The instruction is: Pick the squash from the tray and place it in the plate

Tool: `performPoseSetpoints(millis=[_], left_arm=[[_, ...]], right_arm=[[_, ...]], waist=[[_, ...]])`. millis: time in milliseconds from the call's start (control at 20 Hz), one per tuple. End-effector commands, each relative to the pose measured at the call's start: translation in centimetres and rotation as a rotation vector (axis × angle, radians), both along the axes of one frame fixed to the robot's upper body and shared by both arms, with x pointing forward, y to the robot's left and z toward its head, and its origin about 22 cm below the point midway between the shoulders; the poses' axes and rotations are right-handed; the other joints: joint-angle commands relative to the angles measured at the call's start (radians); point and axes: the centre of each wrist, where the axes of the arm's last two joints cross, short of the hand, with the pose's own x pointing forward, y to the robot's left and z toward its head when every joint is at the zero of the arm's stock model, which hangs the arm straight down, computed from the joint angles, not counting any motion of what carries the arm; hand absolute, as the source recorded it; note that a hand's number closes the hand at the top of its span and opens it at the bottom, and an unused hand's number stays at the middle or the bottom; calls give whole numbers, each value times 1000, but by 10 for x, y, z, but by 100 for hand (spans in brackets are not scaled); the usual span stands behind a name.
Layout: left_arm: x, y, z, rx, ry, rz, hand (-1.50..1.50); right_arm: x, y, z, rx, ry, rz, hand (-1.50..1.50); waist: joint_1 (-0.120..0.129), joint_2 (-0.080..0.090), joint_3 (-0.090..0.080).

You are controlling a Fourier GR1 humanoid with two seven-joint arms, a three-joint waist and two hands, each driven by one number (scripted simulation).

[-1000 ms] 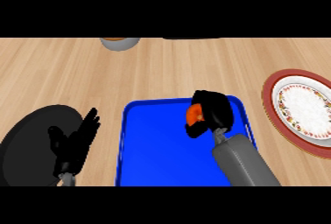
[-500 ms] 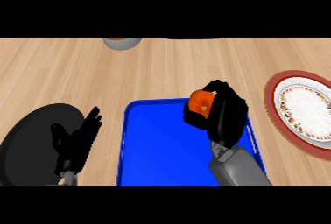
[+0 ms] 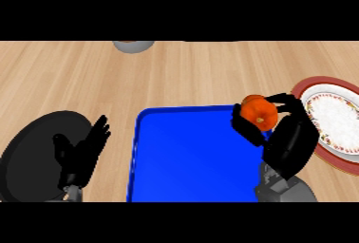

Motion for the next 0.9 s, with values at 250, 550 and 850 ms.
performPoseSetpoints(millis=[250,550,850], left_arm=[[-3,-10,-17,-11,19,-18,0],[0,9,-9,-13,38,-7,0],[-5,-1,-4,-4,25,-29,0]], right_arm=[[15,-103,-23,-20,-131,-227,150],[21,-189,-20,-40,-145,-300,150],[33,-251,-30,-28,-146,-306,150]], waist=[[13,8,-2],[14,8,-2],[23,8,-1]])
